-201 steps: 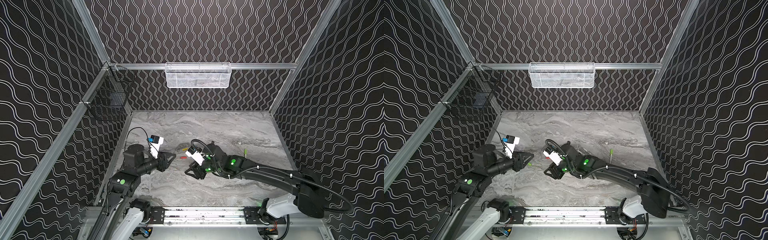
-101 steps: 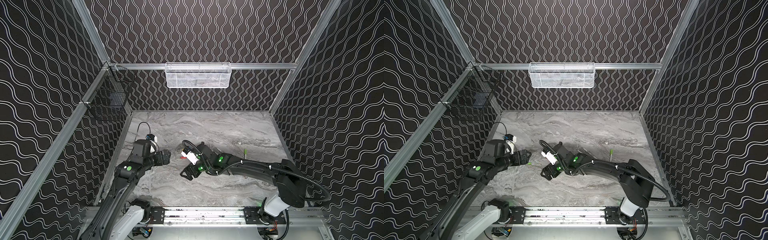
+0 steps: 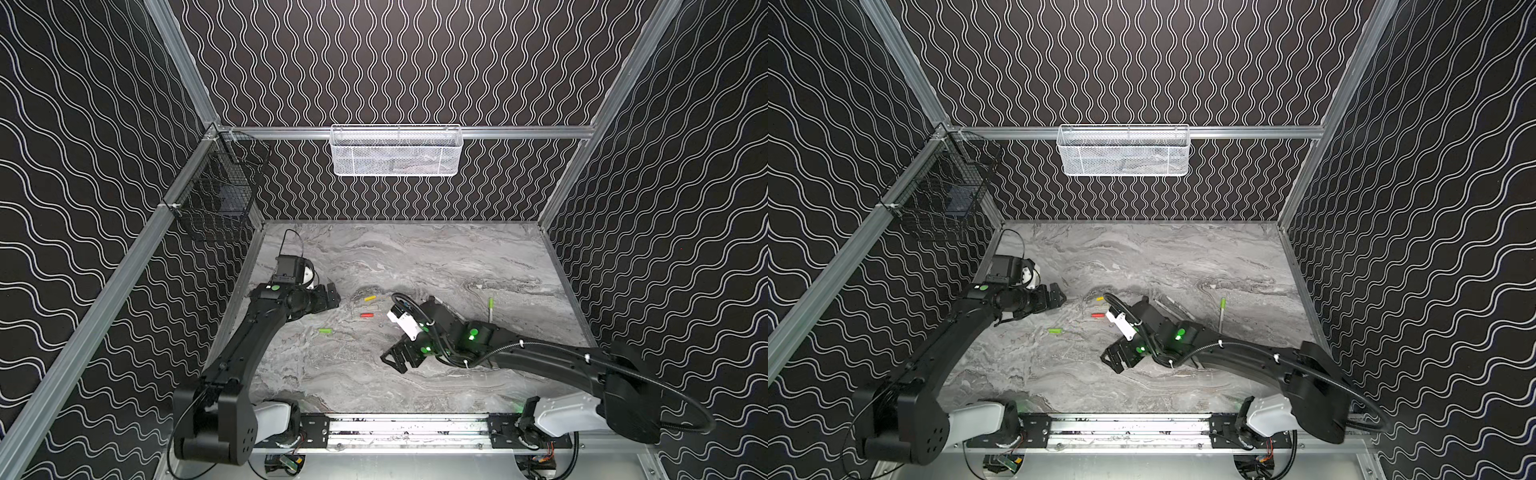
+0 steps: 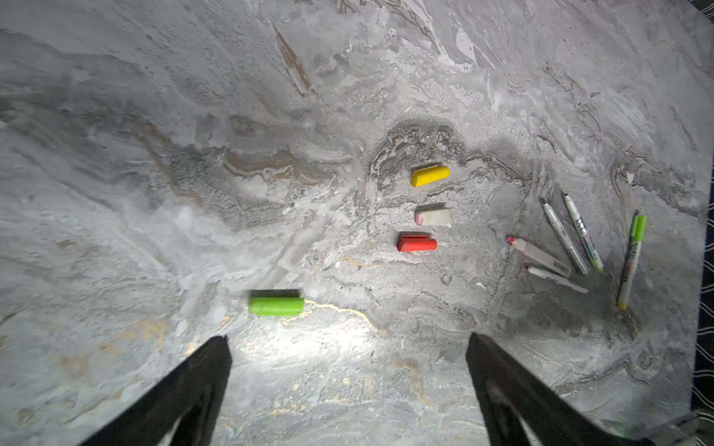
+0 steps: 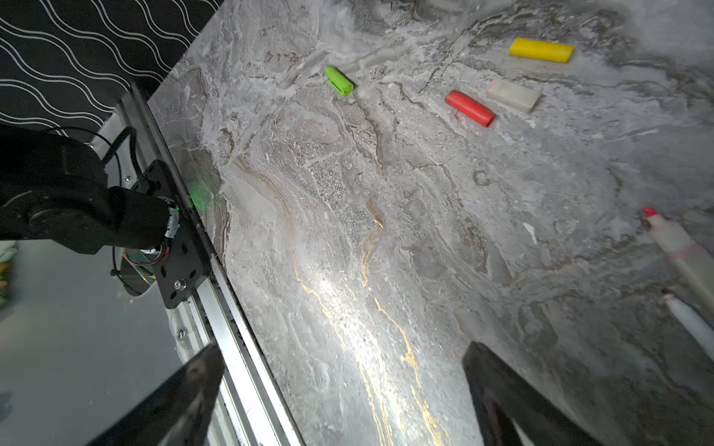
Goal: Insert the pens into the pen caps
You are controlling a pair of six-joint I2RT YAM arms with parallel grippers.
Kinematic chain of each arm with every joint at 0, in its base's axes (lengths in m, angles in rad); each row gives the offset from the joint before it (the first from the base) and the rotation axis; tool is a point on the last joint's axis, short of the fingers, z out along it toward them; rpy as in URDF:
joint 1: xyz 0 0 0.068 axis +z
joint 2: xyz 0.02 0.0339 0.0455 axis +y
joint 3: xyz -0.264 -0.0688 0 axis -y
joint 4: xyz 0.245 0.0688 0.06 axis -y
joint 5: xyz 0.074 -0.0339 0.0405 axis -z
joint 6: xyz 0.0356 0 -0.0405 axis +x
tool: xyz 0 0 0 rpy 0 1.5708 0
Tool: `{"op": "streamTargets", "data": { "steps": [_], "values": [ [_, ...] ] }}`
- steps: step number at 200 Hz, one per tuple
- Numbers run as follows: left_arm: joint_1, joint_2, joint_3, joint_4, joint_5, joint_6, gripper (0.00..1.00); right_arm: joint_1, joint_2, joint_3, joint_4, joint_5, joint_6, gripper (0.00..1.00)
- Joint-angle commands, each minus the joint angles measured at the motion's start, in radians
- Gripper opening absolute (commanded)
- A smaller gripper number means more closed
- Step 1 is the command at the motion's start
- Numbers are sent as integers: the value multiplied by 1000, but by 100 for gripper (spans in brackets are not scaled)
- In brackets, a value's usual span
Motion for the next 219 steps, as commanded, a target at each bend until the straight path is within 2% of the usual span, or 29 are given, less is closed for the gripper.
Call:
{"op": "streamTargets", "data": {
  "steps": [1,51,81,181,219],
  "values": [
    [4,65,6,103,87,-54,99,1,-58,-34,8,55,25,99],
    [3,163,-50,211,118,-116,99,1,-200,-112,-17,115,26,100],
    [-6,187,-87,236,128,-132,98,0,-232,-132,-28,135,23,100],
    [-93,128,-192,213,114,-171,98,0,-209,-126,-20,162,-1,100],
    [-95,36,-226,151,65,-195,98,0,-217,-145,-17,168,-1,100]
  ]
}}
